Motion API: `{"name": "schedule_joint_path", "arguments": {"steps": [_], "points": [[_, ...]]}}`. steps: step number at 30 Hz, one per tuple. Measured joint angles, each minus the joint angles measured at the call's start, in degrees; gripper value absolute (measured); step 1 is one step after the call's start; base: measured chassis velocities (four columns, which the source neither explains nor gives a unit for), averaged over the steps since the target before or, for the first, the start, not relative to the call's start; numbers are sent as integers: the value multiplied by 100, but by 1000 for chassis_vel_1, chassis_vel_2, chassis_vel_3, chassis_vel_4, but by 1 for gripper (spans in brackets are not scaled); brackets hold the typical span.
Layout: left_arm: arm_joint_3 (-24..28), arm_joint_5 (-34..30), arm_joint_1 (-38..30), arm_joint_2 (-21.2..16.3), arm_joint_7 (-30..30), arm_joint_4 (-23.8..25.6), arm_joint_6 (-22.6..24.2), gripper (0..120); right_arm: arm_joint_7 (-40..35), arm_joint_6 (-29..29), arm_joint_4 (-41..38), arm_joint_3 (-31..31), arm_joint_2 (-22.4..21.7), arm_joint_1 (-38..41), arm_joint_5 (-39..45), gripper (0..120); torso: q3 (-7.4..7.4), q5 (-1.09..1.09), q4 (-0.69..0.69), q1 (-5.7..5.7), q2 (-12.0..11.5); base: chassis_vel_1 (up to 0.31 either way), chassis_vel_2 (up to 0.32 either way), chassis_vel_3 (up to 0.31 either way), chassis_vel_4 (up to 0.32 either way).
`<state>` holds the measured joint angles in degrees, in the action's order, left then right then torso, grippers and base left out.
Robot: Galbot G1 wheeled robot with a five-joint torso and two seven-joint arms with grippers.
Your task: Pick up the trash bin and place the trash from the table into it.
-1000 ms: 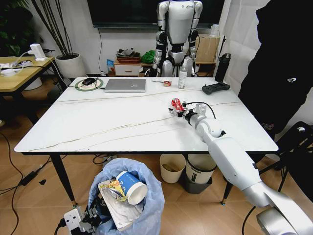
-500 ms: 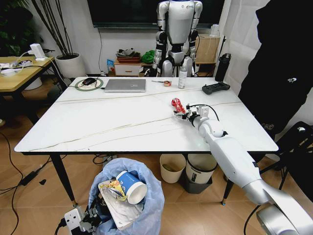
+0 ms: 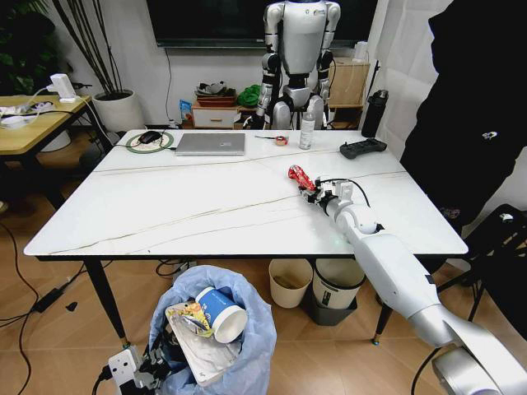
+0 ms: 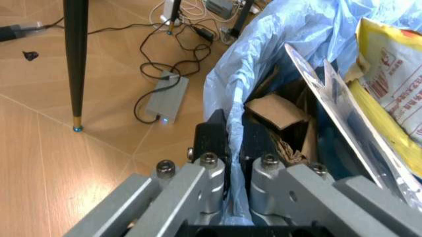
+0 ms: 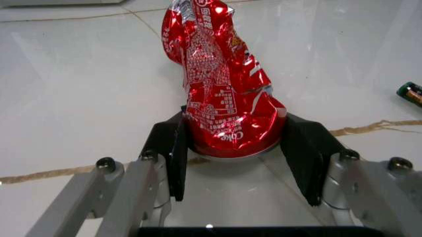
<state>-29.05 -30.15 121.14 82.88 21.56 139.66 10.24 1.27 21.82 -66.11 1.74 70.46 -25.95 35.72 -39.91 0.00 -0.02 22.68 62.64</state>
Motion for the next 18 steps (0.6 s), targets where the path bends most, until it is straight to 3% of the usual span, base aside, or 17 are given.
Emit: {"name": "schedule_joint_path", "arguments": {"steps": [9, 18], "points": [[1, -19, -15, -25, 6, -10, 3, 0, 2, 12, -277, 18, -106, -63, 208, 43, -1, -1, -1, 0, 0, 0, 0, 0, 0], [-7, -66, -17, -53, 11, 0, 6, 0, 95, -107, -2807, 29, -1300, -779, 1755, 43, 0, 0, 3, 0, 0, 0, 0, 0, 0]]}}
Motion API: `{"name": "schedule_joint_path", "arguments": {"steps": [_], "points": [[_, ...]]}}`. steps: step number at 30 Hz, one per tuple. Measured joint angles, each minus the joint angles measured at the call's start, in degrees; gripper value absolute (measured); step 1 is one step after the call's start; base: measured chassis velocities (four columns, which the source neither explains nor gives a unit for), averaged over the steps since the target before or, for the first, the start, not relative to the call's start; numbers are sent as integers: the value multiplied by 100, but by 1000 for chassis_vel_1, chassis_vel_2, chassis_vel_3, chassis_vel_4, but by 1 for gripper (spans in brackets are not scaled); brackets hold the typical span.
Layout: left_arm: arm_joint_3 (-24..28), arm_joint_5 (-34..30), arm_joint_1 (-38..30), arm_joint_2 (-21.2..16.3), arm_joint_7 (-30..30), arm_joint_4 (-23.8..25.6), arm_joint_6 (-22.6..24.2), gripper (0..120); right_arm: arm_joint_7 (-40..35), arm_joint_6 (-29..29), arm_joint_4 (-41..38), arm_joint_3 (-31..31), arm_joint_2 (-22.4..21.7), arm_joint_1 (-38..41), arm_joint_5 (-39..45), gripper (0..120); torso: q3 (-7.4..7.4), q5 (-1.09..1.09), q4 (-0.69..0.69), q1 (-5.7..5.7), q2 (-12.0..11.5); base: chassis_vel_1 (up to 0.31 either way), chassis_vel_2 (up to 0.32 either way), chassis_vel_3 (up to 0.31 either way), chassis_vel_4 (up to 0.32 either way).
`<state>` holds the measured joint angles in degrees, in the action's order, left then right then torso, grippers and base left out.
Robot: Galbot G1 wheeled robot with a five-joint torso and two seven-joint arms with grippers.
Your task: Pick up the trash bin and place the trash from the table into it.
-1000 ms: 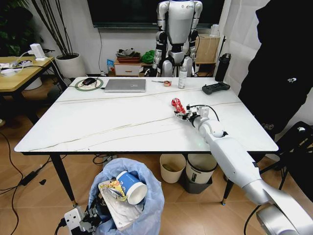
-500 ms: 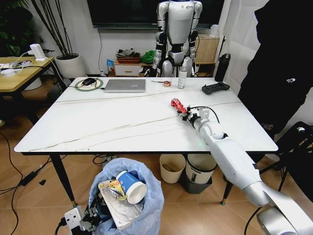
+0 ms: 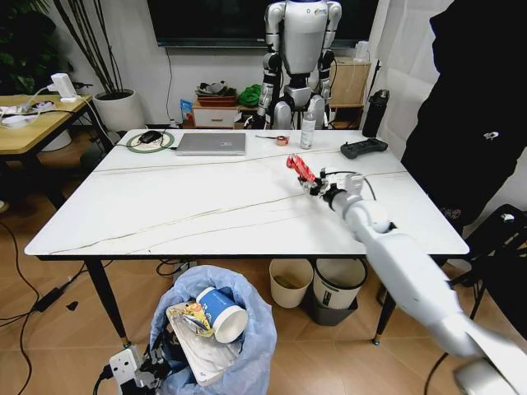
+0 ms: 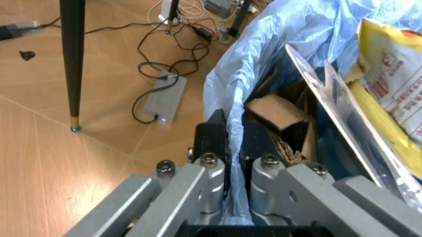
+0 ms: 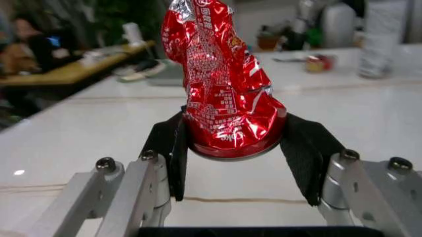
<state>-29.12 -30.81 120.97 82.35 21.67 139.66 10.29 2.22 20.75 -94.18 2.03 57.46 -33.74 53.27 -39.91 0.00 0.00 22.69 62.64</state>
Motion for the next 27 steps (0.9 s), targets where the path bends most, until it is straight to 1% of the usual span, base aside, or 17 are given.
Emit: {"name": "schedule_joint_path", "arguments": {"steps": [3, 4, 5, 7, 9, 11, 12, 14, 16, 18, 19, 23, 27], "points": [[8, -1, 2, 26, 0, 7, 0, 0, 19, -91, -1322, -169, -378, -390, 523, 43, 0, -1, -1, 0, 0, 0, 0, 0, 0], [9, 0, 2, 30, 0, 8, 0, 0, -23, -90, -1612, -220, -426, -467, 675, 43, 0, -1, -2, -1, 0, 0, 0, 0, 0], [9, 0, 2, 30, 0, 8, 0, 0, -23, -90, -1612, -220, -426, -467, 675, 43, 0, -1, -2, -1, 0, 0, 0, 0, 0], [13, 4, 1, 37, 0, 7, 0, 0, -158, -79, -2335, -433, -498, -613, 1062, 43, 1, 1, -3, -1, 0, 0, 0, 0, 0], [11, 11, 2, 38, 0, 8, 0, 0, -265, -72, -2792, -730, -531, -674, 1279, 43, 1, 0, -3, -1, 0, 0, 0, 0, 0], [3, 17, 2, 48, -1, 14, 1, 0, -374, -69, -3164, -1201, -543, -692, 1361, 43, 1, 1, -3, -1, 0, 0, 0, 0, 0], [3, 17, 2, 48, -1, 14, 1, 0, -374, -69, -3164, -1201, -543, -692, 1361, 43, 1, 1, -3, -1, 0, 0, 0, 0, 0], [-1, 23, 1, 63, -2, 22, 1, 0, -432, -69, -3308, -1487, -537, -693, 1365, 43, 1, 0, -3, -1, 0, 0, 0, 0, 0], [-12, 31, 1, 88, -4, 43, 2, 0, -526, -66, -3447, -2014, -498, -735, 1290, 43, 0, 0, -3, -1, 0, 0, 0, 0, 0], [-29, 35, 9, 105, -4, 65, 3, 0, -634, -59, -3452, -2376, -469, -838, 1169, 43, 0, 0, -4, -1, 0, 0, 0, 0, 0], [-29, 35, 9, 105, -4, 65, 3, 0, -634, -59, -3452, -2376, -469, -838, 1169, 43, 0, 0, -4, -1, 0, 0, 0, 0, 0], [-70, 36, 22, 130, -4, 115, 4, 0, -841, 2, -3419, -2829, -500, -1288, 1106, 43, 0, 0, -1, -1, -1, 0, 0, 0, 0], [-89, 37, 36, 145, -4, 123, 5, 0, -1075, 77, -3413, -3027, -442, -1461, 1159, 43, 0, -1, -2, -1, -1, 0, 0, 0, 0]]}}
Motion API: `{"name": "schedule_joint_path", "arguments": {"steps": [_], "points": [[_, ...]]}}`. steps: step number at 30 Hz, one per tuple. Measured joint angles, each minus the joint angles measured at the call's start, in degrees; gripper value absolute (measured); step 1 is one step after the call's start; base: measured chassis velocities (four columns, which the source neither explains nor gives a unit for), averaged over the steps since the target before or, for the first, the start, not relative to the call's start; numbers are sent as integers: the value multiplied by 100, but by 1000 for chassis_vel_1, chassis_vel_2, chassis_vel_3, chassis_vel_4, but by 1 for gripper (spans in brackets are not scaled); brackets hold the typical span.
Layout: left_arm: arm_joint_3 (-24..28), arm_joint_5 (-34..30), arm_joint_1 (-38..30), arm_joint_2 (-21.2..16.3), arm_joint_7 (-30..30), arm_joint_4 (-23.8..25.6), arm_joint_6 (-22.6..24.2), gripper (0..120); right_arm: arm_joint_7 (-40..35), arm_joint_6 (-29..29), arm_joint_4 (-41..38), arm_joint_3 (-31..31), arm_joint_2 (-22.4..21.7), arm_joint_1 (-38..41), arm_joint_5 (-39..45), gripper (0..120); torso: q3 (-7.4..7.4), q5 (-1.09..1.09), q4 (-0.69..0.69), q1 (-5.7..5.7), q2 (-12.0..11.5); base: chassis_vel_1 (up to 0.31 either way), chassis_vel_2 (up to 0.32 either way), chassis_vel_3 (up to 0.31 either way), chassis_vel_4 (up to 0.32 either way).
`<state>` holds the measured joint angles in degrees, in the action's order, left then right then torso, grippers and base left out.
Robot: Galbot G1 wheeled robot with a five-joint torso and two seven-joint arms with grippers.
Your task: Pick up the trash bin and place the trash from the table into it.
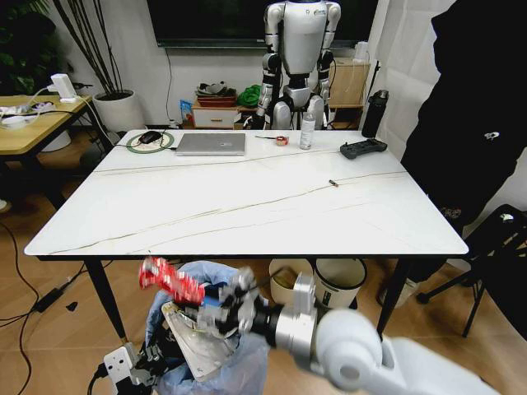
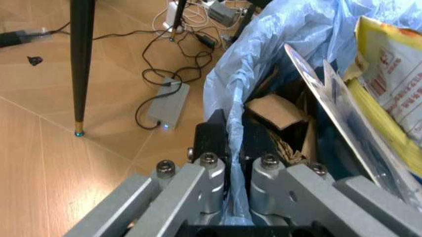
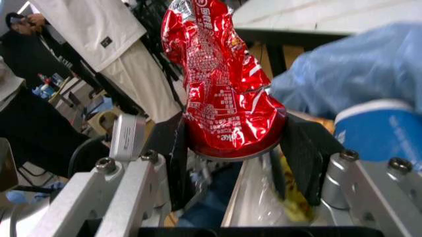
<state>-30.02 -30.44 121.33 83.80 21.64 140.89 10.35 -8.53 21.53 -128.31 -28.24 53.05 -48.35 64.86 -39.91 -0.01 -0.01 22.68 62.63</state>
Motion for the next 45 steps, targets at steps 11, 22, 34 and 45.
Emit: {"name": "schedule_joint_path", "arguments": {"steps": [11, 22, 34, 45], "points": [[-12, 53, 23, 97, -2, 13, 1, 0, -282, 98, -203, -33, -107, -352, 127, 43, 0, 0, 0, 1, 0, 0, 0, 0, 0], [-56, 42, 49, 83, -3, 37, 1, 0, -254, 90, -379, 228, -209, -768, -72, 43, 0, 0, 0, 1, 0, 0, 0, 0, 0], [-57, 9, 54, 66, 5, 66, 1, 0, -169, 48, -386, 356, -232, -1146, -442, 43, 0, 0, -1, 1, 0, 0, 0, 0, 0], [-72, -48, 33, 26, 18, 70, 1, 0, -123, 37, -356, 508, -252, -1430, -676, 71, 0, 0, 0, 1, 0, 0, 0, 0, 0]]}}
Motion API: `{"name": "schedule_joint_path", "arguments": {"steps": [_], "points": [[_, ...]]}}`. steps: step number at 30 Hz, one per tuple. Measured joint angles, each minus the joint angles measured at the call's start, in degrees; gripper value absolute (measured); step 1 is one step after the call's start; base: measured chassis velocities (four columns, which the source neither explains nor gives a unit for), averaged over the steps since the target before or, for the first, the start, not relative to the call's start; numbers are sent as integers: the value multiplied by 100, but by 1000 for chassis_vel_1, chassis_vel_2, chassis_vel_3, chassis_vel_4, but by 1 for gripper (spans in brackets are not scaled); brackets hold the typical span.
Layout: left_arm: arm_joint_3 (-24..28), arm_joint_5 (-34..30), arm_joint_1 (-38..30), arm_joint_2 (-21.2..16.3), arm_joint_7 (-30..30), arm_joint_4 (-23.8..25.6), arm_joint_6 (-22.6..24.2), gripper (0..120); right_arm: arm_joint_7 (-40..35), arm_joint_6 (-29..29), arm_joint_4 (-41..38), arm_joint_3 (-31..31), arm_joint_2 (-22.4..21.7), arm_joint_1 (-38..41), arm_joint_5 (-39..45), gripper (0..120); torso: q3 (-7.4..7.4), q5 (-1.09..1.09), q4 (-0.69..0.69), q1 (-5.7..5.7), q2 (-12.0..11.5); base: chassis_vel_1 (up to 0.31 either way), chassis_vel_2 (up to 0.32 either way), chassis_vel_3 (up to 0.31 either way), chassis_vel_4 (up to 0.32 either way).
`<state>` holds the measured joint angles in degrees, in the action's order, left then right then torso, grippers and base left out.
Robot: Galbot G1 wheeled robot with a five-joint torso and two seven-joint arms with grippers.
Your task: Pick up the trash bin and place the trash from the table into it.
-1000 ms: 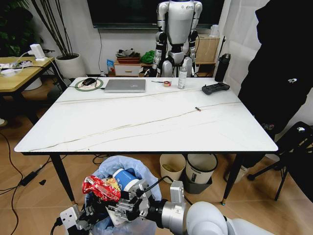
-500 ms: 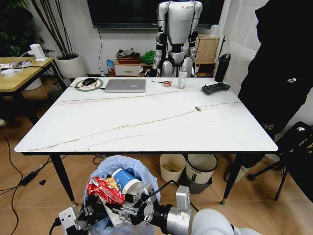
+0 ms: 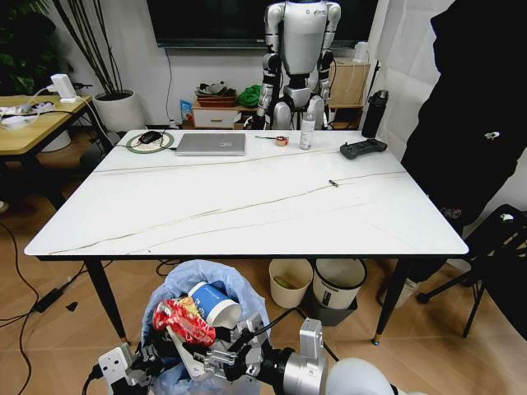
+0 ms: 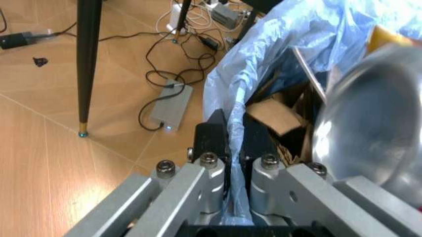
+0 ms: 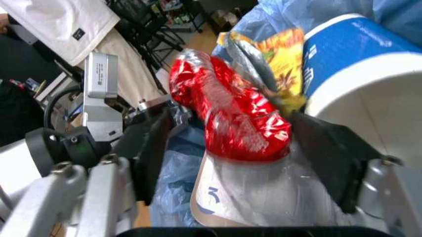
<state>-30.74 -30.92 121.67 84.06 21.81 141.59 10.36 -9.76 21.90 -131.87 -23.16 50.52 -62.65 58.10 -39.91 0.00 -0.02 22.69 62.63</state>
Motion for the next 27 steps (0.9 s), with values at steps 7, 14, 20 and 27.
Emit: {"name": "schedule_joint_path", "arguments": {"steps": [7, 14, 20, 27], "points": [[1, -11, 0, -1, 3, 4, 0, 0, 6, 5, -17, 31, -13, -13, -25, 97, 0, 0, -1, 0, 0, 0, 0, 0, 0], [1, -12, -12, 9, 3, -9, 1, 0, -25, 33, -164, 98, -160, 30, 2, 100, 0, 0, 0, 0, 0, 0, 0, 0, 0], [40, 24, -9, 54, 3, -9, 0, 0, -128, 134, -362, 400, -181, 317, 96, 100, 0, 0, 0, 0, 0, 0, 0, 0, 0], [112, 81, -14, 74, -4, -1, -5, 0, -340, 356, -86, 1703, 184, 1205, 45, 100, -1, 0, -1, 0, 0, 0, 0, 0, 0]]}}
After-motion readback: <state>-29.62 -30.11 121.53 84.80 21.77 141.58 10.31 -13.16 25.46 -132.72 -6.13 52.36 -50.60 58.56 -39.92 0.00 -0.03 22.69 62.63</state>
